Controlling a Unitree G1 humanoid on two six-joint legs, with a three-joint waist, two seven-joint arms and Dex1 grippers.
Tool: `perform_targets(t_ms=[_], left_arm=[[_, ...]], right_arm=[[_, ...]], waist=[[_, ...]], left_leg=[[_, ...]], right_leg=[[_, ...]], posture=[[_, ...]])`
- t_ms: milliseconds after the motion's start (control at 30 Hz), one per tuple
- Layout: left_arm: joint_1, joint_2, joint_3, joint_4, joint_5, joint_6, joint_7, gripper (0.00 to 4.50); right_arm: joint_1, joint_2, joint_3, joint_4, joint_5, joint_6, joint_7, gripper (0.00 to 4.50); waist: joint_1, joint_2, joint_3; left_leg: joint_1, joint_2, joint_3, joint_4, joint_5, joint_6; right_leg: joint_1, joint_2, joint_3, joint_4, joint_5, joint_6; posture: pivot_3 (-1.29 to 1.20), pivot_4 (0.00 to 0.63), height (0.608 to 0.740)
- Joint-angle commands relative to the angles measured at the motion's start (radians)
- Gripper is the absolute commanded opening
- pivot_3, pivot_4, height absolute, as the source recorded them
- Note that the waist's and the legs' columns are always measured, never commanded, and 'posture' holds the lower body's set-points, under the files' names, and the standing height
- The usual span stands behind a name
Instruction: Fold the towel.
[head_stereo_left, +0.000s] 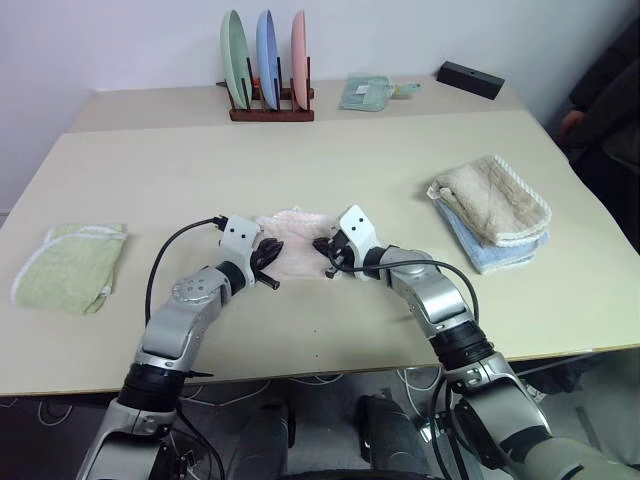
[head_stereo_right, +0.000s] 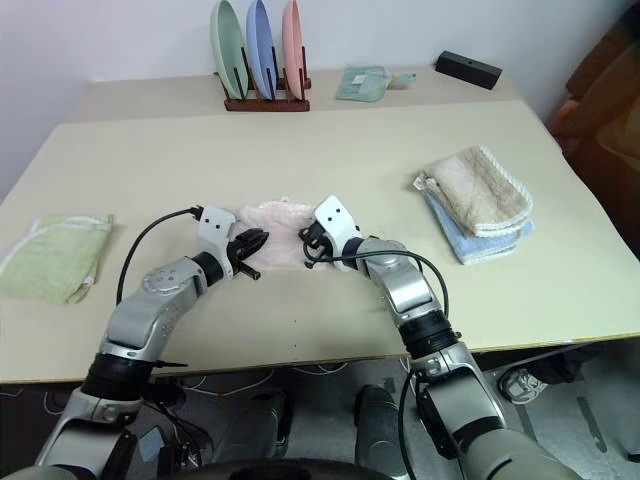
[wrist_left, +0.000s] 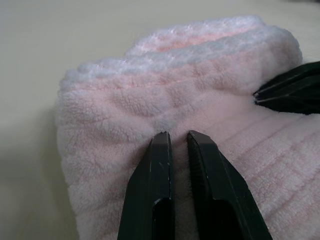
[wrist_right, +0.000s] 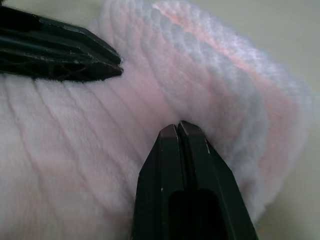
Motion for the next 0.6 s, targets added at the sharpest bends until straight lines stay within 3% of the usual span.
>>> perform_targets(t_ms=[33, 167, 200, 300, 467, 500, 533, 600], left_arm=[[0.047, -0.032, 0.036, -0.007, -0.008, -0.028, -0.005, 0.54], [0.067, -0.044, 0.12, -0.099, -0.055, -0.035, -0.006, 0.54], [0.072, -0.036, 0.15, -0.123, -0.064, -0.028, 0.001, 0.49], [0.092, 0.0, 0.233, -0.171, -0.09, 0.012, 0.016, 0.47], [0.129, 0.038, 0.367, -0.236, -0.185, 0.122, 0.03, 0.47], [0.13, 0.034, 0.385, -0.24, -0.215, 0.167, 0.039, 0.73], [0.127, 0.03, 0.396, -0.239, -0.24, 0.216, 0.052, 1.04], [0.123, 0.03, 0.399, -0.236, -0.267, 0.286, 0.065, 1.84]], right_arm=[[0.026, -0.023, -0.016, -0.039, -0.007, -0.009, -0.003, 0.0], [0.011, -0.037, -0.083, -0.127, 0.067, 0.027, 0.029, 0.0], [0.007, -0.049, -0.102, -0.161, 0.099, 0.055, 0.051, 0.24], [-0.001, -0.096, -0.133, -0.249, 0.151, 0.115, 0.092, 1.25], [-0.011, -0.152, -0.169, -0.338, 0.21, 0.205, 0.118, 3.8], [-0.01, -0.159, -0.164, -0.351, 0.212, 0.209, 0.124, 4.3], [-0.009, -0.165, -0.158, -0.361, 0.213, 0.208, 0.129, 4.5], [-0.007, -0.174, -0.143, -0.376, 0.21, 0.201, 0.137, 4.5]], waist=[[0.001, 0.0, 0.0], [-0.001, 0.0, 0.0], [-0.001, 0.0, 0.0], [-0.001, 0.0, 0.001], [-0.003, 0.0, 0.001], [-0.003, 0.0, 0.001], [-0.002, 0.0, 0.001], [0.001, 0.0, 0.001]], left_leg=[[0.0, 0.0, 0.0, 0.0, 0.0, 0.0], [0.0, 0.0, 0.0, 0.0, 0.0, 0.0], [0.0, 0.0, 0.0, 0.0, 0.0, 0.0], [-0.002, 0.0, -0.001, 0.0, 0.0, 0.0], [-0.002, 0.0, -0.001, 0.0, 0.0, 0.0], [-0.002, 0.0, -0.001, 0.0, 0.0, 0.0], [-0.002, 0.0, -0.001, 0.0, 0.0, 0.0], [-0.003, 0.0, -0.001, 0.0, 0.0, 0.0]], right_leg=[[0.001, 0.0, 0.0, 0.0, 0.0, 0.0], [0.001, 0.0, 0.0, 0.0, 0.0, 0.0], [0.0, 0.0, 0.0, 0.0, 0.0, 0.0], [-0.002, 0.0, 0.0, 0.0, 0.0, 0.0], [-0.002, 0.0, 0.0, 0.0, 0.0, 0.0], [-0.002, 0.0, 0.0, 0.0, 0.0, 0.0], [-0.002, 0.0, 0.0, 0.0, 0.0, 0.0], [-0.002, 0.0, 0.0, 0.0, 0.0, 0.0]], posture=[[0.0, 0.15, 0.74], [0.0, 0.15, 0.74], [0.0, 0.15, 0.74], [0.0, 0.15, 0.74], [0.0, 0.15, 0.74], [0.0, 0.15, 0.74], [0.0, 0.15, 0.74], [0.0, 0.15, 0.74]])
